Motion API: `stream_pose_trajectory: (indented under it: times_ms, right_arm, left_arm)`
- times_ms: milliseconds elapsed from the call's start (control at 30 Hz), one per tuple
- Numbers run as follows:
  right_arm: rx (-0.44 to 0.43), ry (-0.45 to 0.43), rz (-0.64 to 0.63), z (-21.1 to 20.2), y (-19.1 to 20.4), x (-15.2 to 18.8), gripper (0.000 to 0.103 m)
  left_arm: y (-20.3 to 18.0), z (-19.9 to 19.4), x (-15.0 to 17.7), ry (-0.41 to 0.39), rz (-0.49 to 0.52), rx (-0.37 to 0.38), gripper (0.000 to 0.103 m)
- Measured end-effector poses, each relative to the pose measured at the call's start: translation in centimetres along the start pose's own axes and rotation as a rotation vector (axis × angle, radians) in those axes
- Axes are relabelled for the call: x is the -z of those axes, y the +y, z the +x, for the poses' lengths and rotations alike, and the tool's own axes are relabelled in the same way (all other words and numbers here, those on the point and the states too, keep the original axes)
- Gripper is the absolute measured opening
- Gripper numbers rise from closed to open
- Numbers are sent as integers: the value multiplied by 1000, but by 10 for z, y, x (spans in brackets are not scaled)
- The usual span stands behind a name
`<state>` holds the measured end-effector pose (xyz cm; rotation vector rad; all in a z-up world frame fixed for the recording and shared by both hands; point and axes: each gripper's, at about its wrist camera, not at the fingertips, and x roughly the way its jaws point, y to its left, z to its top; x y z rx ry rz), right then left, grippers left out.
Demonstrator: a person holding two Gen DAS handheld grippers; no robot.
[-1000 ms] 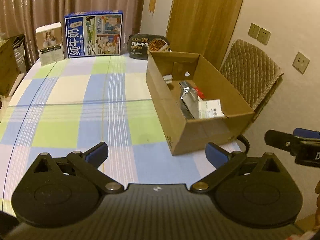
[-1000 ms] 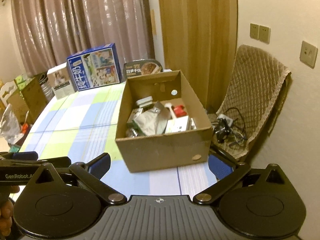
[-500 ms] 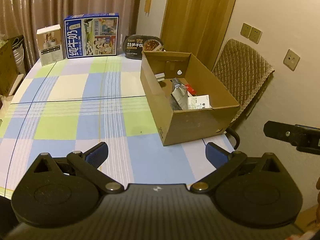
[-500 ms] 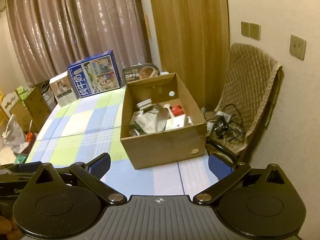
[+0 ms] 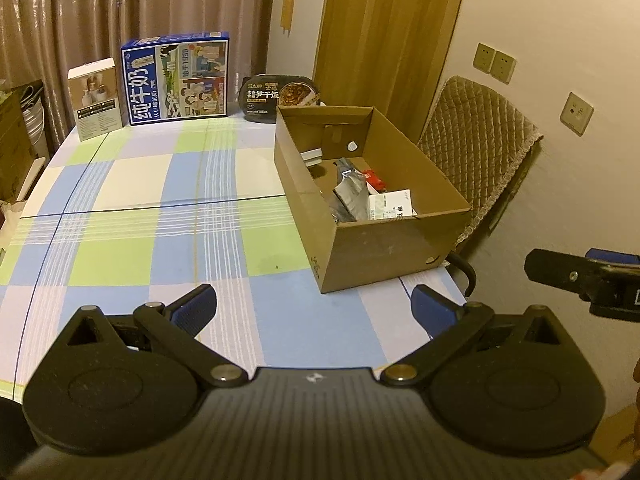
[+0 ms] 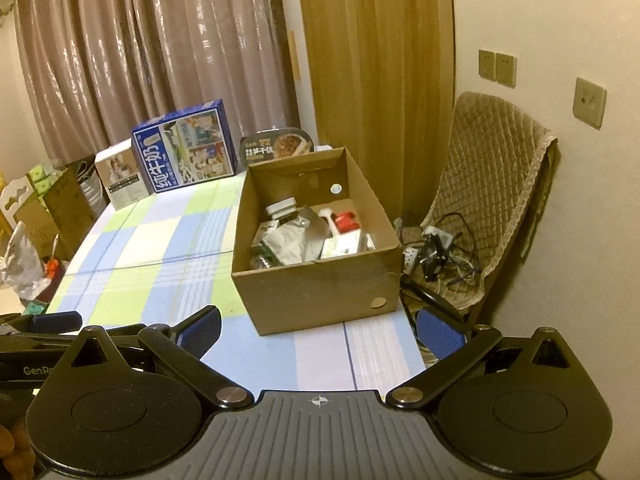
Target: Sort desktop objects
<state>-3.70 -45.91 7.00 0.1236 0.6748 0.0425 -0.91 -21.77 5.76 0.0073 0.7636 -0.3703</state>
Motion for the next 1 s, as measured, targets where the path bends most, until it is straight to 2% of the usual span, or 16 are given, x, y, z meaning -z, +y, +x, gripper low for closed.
stream_pose_trajectory:
  times_ms: [833, 1000]
  right_arm:
    - [3, 28, 4, 12, -3, 5, 101]
    - [3, 28, 2, 13, -2, 6, 101]
  left_arm:
    - [2, 14, 2, 26, -2, 3, 102]
    - [3, 13, 4, -5, 21, 12, 102]
